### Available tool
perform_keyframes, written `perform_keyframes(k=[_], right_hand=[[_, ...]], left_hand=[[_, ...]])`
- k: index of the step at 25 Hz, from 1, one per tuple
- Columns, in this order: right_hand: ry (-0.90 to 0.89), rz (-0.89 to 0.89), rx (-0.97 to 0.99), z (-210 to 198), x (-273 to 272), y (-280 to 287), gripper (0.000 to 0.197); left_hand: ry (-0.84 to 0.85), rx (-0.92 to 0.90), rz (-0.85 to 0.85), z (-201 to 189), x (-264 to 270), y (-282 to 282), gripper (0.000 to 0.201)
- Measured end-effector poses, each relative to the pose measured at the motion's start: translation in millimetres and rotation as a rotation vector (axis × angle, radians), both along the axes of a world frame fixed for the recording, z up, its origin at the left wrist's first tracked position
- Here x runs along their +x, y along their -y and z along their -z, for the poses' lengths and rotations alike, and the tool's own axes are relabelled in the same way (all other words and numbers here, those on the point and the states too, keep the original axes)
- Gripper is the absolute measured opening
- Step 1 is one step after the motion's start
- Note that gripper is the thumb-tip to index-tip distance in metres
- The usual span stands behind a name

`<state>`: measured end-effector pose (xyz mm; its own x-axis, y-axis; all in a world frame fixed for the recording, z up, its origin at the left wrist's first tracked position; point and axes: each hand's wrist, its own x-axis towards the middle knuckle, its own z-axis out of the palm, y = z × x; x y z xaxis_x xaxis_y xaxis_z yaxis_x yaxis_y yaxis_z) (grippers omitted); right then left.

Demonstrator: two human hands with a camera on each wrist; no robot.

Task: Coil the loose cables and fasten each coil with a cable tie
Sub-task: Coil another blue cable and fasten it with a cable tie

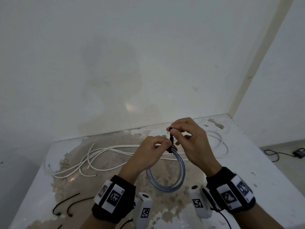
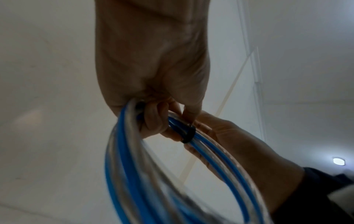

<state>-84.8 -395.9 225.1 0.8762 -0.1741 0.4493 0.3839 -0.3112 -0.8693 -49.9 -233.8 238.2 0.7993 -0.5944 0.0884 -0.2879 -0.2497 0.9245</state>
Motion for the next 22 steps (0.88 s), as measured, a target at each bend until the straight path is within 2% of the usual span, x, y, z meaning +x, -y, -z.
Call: perform_keyframes(k=[6,11,15,18,22], right_hand=[[0.085,0.051,0.062,-7.9,2.7,8.8,0.015],[-0.023,-0.019,0.131,-6.8,1.7,6.8,0.013],[-0.082,-0.07,0.063,-3.9,-1.1,4.6,0.013],[-0.117,-0.031,0.029,2.6,-1.1,2.4,0.016],[-0.102,0.045,0.024,4.5,0.3,-2.2,0.01]], left_hand=[[0.098,0.099,-0.097,12.9,11.6,2.3,0.025],[0.146,0.001,-0.169,21.6,7.8,6.2,0.025],[0.185,-0.057,-0.204,19.2,1.5,7.2,0.028],[0.172,-0.092,-0.23,18.4,0.6,6.0,0.026],[0.151,-0.148,-0.286,24.0,0.5,6.6,0.018]])
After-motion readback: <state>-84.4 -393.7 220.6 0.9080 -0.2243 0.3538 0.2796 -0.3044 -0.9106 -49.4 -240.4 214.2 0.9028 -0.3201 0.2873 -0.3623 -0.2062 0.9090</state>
